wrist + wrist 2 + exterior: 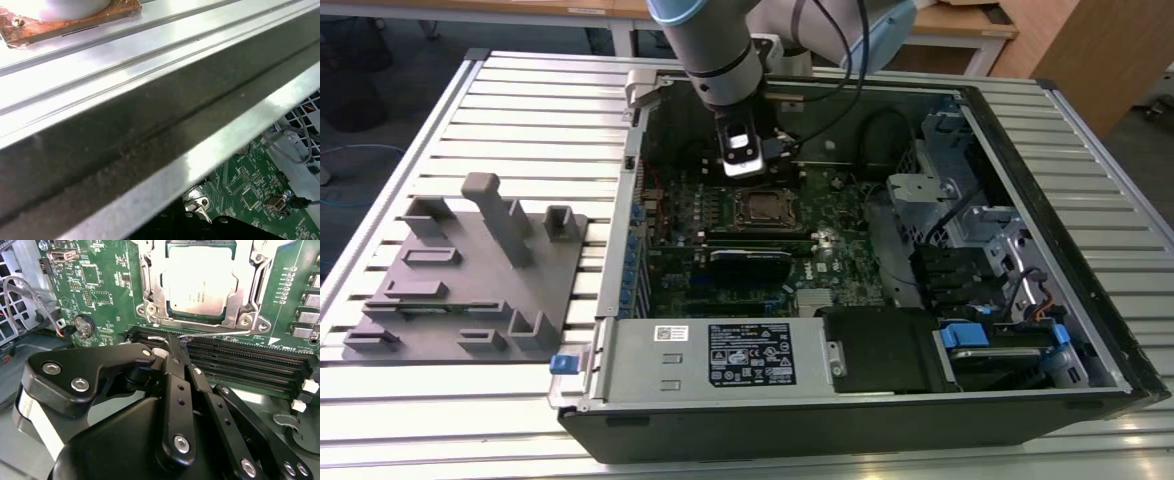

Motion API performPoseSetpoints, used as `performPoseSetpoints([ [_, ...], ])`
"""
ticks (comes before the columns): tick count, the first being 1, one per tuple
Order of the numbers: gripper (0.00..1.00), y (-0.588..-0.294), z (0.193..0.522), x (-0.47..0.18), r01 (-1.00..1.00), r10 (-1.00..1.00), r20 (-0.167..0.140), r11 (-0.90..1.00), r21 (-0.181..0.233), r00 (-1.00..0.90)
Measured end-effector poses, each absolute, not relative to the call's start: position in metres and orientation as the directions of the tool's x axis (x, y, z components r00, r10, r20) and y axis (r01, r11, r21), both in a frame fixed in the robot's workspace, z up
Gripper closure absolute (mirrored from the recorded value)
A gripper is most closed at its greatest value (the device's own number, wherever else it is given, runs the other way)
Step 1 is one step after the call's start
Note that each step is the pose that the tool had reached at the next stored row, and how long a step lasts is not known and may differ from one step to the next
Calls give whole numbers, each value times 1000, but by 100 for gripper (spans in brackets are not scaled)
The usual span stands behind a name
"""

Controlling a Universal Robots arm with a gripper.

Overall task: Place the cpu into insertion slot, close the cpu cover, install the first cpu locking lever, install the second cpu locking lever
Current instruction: 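Install the first cpu locking lever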

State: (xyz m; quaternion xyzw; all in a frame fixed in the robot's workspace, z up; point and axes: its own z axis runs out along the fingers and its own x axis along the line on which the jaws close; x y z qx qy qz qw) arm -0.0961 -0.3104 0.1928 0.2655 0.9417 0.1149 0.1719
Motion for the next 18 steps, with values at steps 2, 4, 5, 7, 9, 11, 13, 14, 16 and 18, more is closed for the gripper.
performPoseSetpoints([
  [2,90,-310,191,-96,461,537,-267,835,300,-800],
  [4,90,-310,189,-96,461,536,-271,837,295,-800],
  [5,90,-310,188,-96,461,535,-272,838,293,-800],
  [7,90,-310,186,-96,461,533,-275,840,288,-800],
  [9,90,-310,185,-96,461,532,-278,841,283,-800],
  [11,90,-310,184,-96,461,531,-280,842,280,-800],
  [13,90,-310,184,-96,461,530,-281,843,278,-800],
  [14,90,-310,184,-96,461,530,-282,843,278,-800],
  [16,90,-310,184,-96,461,530,-282,843,278,-800],
  [18,90,-310,184,-96,461,530,-282,843,278,-800],
])
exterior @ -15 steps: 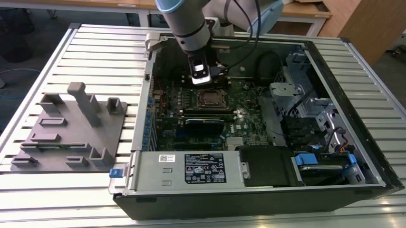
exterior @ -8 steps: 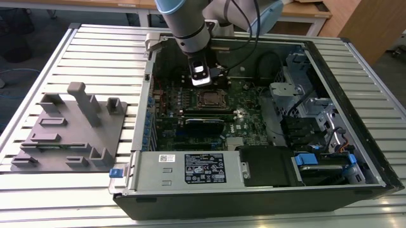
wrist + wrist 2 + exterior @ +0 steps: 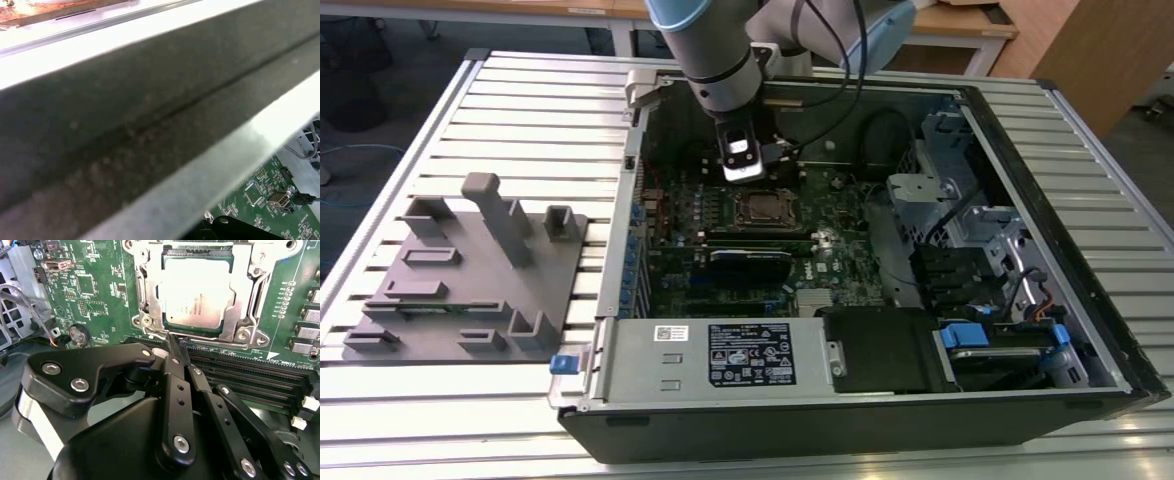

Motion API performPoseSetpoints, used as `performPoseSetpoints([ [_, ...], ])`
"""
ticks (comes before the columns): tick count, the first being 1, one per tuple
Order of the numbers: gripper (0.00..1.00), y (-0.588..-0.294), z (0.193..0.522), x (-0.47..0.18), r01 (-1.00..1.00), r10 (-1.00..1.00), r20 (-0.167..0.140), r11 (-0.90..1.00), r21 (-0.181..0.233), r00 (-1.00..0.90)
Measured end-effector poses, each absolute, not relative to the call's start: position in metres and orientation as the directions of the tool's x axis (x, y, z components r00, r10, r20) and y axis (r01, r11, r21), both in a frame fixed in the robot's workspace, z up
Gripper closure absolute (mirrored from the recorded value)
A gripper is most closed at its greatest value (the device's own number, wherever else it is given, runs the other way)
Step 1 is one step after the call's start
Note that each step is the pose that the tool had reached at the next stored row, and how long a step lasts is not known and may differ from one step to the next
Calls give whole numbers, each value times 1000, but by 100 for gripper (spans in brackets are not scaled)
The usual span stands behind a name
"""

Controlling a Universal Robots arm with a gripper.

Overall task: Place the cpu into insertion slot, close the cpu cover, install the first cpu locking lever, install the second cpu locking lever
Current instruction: 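Install the first cpu locking lever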

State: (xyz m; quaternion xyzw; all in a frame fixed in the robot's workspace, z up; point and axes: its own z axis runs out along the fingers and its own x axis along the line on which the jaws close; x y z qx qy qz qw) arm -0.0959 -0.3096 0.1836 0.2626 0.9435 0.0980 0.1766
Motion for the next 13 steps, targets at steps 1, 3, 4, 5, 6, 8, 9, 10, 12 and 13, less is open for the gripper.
performPoseSetpoints([
  [1,90,-310,184,-96,461,530,-282,843,278,-800],
  [3,90,-310,184,-96,461,531,-281,842,279,-800],
  [4,90,-310,184,-95,461,530,-281,842,279,-800],
  [5,90,-310,184,-95,461,531,-281,842,279,-800],
  [6,90,-310,184,-94,461,531,-281,842,279,-800],
  [8,90,-310,184,-92,461,531,-281,842,279,-800],
  [9,90,-310,184,-91,461,531,-281,842,279,-800],
  [10,90,-310,184,-90,461,531,-281,842,279,-800],
  [12,90,-310,184,-89,461,530,-281,842,279,-800],
  [13,90,-310,184,-89,461,531,-281,842,279,-800],
])
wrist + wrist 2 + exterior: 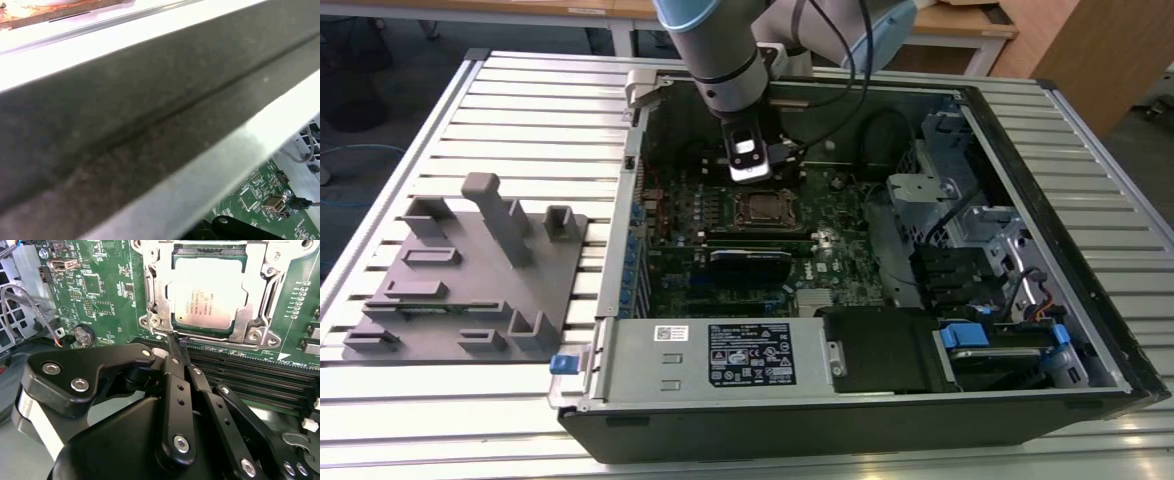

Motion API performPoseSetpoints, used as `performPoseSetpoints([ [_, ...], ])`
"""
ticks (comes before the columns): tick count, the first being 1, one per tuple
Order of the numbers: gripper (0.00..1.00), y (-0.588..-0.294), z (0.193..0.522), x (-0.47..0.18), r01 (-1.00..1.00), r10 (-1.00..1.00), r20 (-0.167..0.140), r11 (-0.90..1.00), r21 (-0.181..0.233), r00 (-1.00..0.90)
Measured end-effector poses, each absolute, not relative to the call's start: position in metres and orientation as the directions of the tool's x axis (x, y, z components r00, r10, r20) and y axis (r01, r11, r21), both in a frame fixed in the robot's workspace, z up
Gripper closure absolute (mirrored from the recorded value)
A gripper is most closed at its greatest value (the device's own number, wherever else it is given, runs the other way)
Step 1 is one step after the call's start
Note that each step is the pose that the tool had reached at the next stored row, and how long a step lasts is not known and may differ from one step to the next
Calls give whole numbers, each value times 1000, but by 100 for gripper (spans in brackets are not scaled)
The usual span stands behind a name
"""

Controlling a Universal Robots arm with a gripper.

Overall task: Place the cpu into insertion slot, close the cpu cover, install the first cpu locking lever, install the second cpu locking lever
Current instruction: 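Install the first cpu locking lever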

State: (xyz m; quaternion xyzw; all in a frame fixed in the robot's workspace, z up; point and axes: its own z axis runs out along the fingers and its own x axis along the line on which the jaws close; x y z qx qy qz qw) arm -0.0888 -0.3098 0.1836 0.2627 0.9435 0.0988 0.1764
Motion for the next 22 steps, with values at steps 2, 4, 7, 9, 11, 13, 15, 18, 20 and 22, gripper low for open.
performPoseSetpoints([
  [2,90,-310,184,-89,461,531,-281,842,279,-800],
  [4,90,-310,184,-89,461,531,-281,842,279,-800],
  [7,90,-311,184,-89,461,531,-281,842,279,-800],
  [9,90,-311,184,-89,461,530,-281,842,279,-800],
  [11,90,-312,184,-89,461,531,-281,842,279,-800],
  [13,90,-312,184,-89,461,530,-281,843,279,-800],
  [15,90,-312,185,-89,461,530,-281,843,279,-800],
  [18,90,-313,185,-89,461,530,-281,843,279,-800],
  [20,90,-314,186,-89,461,530,-281,843,279,-800],
  [22,90,-314,186,-89,461,531,-281,842,279,-800],
])
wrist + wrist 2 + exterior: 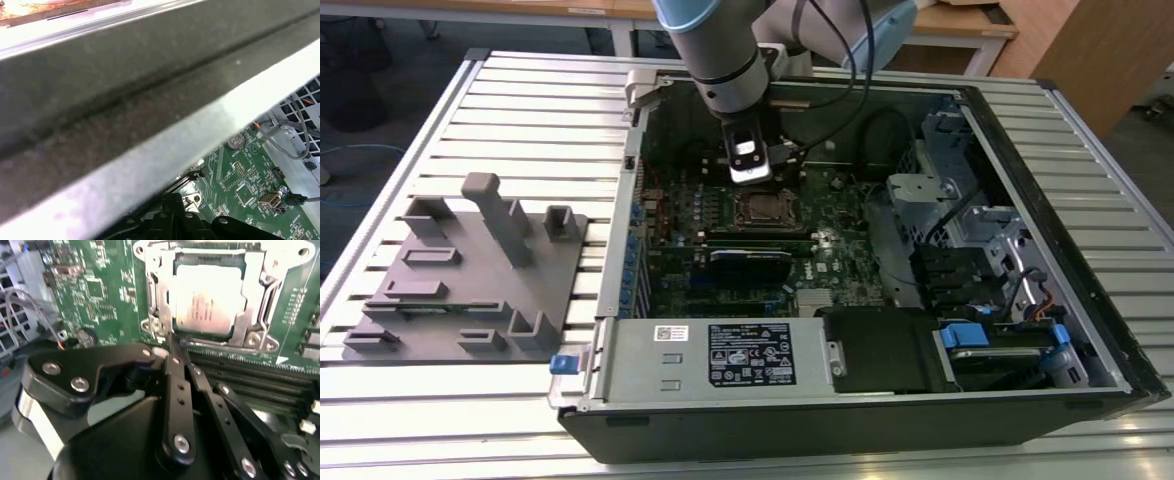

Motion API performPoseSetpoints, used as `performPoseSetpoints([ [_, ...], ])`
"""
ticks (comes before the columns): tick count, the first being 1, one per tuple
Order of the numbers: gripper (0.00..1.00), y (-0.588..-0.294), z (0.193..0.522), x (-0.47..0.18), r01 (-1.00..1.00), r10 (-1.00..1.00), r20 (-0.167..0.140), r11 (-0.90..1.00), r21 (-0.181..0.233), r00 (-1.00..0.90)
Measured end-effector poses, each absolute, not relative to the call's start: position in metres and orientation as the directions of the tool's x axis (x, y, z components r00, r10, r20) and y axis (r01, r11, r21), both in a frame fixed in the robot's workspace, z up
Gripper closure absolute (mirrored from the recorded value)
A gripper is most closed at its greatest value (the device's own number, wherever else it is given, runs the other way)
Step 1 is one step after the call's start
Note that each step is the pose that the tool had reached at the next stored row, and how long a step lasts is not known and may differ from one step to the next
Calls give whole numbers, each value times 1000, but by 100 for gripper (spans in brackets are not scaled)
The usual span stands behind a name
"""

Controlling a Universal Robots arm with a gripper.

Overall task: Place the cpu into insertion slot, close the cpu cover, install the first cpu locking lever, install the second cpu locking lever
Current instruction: 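Install the first cpu locking lever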

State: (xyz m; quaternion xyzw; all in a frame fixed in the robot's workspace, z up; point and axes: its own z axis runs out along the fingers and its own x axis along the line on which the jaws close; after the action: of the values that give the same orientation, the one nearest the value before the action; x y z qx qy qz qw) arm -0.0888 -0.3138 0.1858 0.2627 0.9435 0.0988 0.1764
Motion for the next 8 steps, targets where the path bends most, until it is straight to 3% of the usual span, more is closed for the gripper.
performPoseSetpoints([
  [8,90,-314,187,-89,461,530,-281,843,278,-800],
])
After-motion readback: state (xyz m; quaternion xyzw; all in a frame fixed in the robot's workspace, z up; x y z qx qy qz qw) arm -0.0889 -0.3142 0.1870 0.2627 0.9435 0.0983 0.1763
